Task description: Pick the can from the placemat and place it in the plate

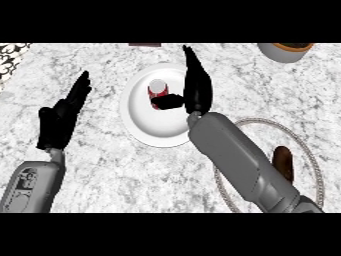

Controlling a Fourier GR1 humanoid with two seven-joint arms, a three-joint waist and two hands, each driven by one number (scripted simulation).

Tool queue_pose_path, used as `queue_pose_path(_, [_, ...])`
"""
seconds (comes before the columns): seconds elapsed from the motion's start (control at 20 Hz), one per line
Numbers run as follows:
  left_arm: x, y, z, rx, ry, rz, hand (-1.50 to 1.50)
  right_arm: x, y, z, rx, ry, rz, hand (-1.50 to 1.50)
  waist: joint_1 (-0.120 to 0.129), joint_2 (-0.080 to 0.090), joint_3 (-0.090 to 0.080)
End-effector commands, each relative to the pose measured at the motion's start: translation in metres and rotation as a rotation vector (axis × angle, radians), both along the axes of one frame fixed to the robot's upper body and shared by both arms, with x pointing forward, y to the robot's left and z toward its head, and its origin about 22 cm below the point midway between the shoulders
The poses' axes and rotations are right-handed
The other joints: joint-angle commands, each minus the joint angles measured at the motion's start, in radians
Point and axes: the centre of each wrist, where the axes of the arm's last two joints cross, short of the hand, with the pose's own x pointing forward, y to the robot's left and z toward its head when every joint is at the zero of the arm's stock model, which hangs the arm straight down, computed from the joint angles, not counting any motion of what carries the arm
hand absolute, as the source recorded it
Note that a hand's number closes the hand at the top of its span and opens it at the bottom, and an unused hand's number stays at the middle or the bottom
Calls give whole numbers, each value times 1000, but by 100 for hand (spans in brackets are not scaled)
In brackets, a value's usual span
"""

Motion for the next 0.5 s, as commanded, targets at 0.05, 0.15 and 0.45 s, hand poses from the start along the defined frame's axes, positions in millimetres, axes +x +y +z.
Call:
queue_pose_path(0.05, [-6,3,-9,-2,24,37,0,-4,-10,2,142,-77,-118,-150,-52,-12,-1])
queue_pose_path(0.15, [-7,14,-1,-14,9,44,0,3,-30,2,164,-82,-159,-150,-53,-11,-1])
queue_pose_path(0.45, [-14,25,12,-3,3,58,0,-32,-109,-15,198,-83,-155,-150,-64,-16,-1])
